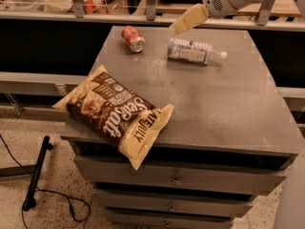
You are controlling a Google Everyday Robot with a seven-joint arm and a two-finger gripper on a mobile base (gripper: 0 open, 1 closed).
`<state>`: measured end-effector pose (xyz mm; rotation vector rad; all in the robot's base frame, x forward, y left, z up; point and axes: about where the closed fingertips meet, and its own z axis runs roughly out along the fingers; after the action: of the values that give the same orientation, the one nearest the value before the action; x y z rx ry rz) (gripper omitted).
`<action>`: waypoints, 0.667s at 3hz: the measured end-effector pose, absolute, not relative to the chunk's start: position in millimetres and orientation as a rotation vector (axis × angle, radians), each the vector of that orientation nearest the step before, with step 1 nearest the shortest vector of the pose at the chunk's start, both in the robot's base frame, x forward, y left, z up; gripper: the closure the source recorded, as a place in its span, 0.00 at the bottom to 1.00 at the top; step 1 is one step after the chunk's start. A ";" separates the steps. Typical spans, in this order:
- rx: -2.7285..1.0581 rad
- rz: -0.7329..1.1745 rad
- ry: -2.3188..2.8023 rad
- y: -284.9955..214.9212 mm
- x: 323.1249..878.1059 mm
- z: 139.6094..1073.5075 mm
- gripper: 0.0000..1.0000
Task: Move coke can near brown chip bag
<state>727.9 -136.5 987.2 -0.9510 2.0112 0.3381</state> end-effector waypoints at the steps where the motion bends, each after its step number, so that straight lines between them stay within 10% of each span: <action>1: -0.971 0.337 1.988 -134.7 731.8 990.9 0.00; 2: -0.954 0.347 1.965 -132.2 733.9 990.3 0.00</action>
Offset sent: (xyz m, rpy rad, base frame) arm 0.0053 0.0015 0.0063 0.0512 -0.0713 0.0006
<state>733.9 -132.2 990.3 -0.9545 1.9653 0.3469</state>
